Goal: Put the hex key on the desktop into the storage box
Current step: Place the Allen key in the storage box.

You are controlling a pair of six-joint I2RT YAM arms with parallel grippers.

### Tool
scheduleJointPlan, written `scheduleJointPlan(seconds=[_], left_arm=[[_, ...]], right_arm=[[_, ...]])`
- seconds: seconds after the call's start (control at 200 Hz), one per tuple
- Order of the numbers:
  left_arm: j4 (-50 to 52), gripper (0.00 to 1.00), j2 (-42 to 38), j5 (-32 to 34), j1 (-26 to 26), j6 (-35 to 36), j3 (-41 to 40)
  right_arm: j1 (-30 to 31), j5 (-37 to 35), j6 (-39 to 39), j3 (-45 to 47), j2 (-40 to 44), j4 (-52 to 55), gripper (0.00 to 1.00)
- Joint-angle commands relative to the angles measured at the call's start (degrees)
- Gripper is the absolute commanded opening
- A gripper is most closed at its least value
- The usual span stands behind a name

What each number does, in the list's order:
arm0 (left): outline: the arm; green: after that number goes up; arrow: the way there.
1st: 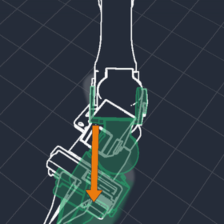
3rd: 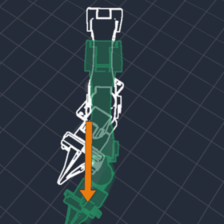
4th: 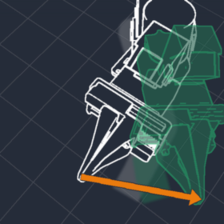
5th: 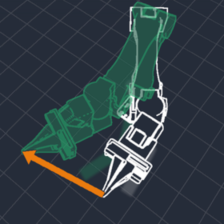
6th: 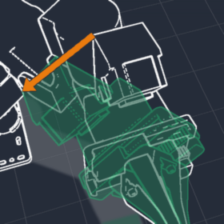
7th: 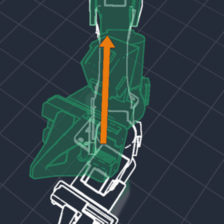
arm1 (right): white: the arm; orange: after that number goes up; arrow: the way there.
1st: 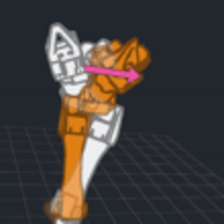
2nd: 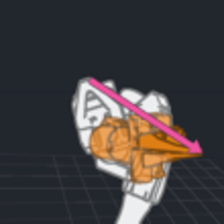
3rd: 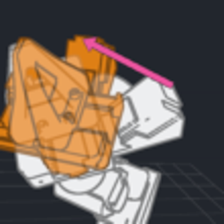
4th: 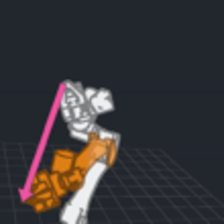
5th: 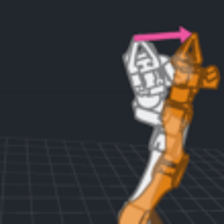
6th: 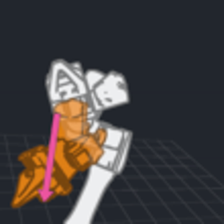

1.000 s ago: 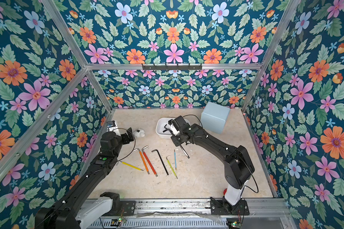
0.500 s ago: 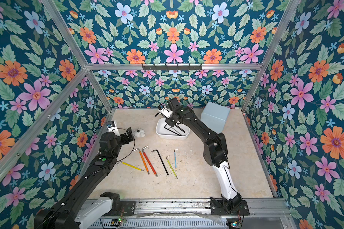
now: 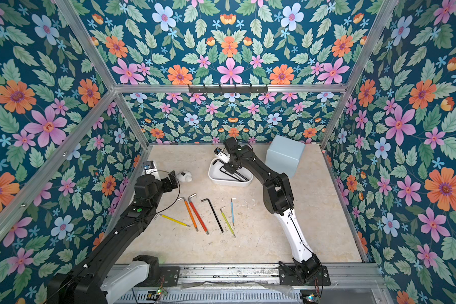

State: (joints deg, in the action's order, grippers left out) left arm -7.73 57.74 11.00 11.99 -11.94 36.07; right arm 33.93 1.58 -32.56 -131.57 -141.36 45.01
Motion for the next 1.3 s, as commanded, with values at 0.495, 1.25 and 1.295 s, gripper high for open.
scheduleJointPlan(seconds=[0.495, 1.25, 1.295], left_arm=[[-0.9, 0.99, 0.3, 0.5, 0.0, 0.5, 0.0], [-1.8, 0.99, -0.2, -1.5, -0.1, -0.7, -0.3], [-1.7, 0.99, -0.3, -1.7, 0.0, -0.7, -0.3]], right_arm=[[0.0, 1.3, 4.4, -0.4, -4.1, -1.3, 0.17], [2.9, -7.2, 25.9, 28.1, 27.9, -15.1, 0.52], [3.5, -7.5, 27.6, 30.3, 30.0, -13.8, 0.52]])
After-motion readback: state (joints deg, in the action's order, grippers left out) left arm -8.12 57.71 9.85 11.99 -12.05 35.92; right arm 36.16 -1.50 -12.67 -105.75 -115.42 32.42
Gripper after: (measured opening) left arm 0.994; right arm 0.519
